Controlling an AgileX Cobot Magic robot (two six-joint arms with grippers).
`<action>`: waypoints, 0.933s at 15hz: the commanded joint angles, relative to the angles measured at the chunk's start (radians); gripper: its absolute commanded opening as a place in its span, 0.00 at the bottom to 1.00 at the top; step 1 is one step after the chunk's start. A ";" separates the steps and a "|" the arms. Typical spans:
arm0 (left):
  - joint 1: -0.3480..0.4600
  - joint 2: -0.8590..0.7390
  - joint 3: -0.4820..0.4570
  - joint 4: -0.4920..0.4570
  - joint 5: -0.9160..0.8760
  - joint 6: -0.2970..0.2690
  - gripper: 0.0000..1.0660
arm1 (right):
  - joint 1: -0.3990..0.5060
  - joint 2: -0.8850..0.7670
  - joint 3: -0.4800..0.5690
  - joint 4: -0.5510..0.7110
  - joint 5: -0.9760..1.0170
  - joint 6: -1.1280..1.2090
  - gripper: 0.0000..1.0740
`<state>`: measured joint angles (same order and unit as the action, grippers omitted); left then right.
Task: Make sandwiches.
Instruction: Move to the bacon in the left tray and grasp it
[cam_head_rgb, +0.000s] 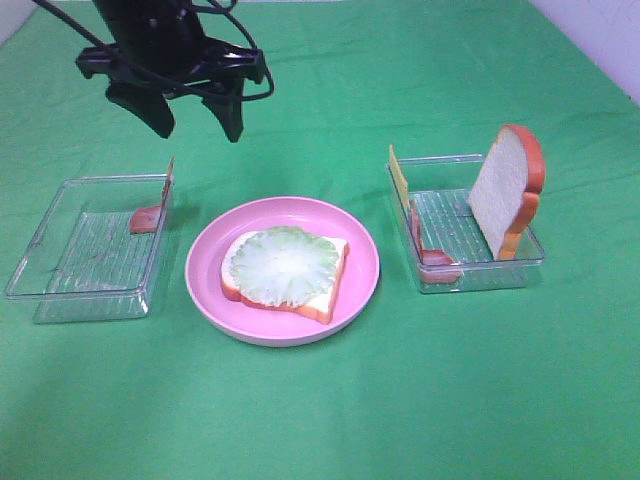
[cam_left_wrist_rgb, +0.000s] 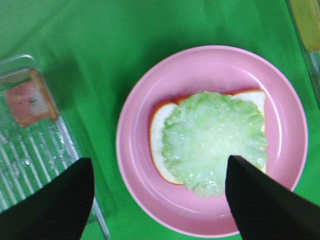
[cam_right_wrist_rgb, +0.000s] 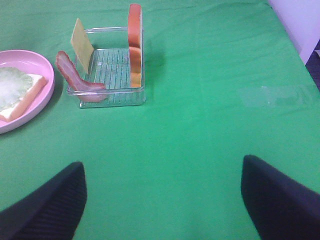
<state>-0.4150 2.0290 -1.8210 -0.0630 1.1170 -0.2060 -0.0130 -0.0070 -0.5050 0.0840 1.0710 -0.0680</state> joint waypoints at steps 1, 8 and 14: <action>0.051 -0.005 -0.011 0.028 0.023 -0.024 0.65 | -0.004 -0.012 0.002 0.000 -0.012 -0.014 0.74; 0.118 0.135 -0.013 0.063 -0.007 -0.059 0.65 | -0.004 -0.012 0.002 0.000 -0.012 -0.014 0.74; 0.118 0.200 -0.014 0.063 -0.171 -0.059 0.65 | -0.004 -0.012 0.002 0.000 -0.012 -0.014 0.74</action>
<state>-0.2950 2.2270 -1.8310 0.0000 0.9520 -0.2560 -0.0130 -0.0070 -0.5050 0.0840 1.0710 -0.0680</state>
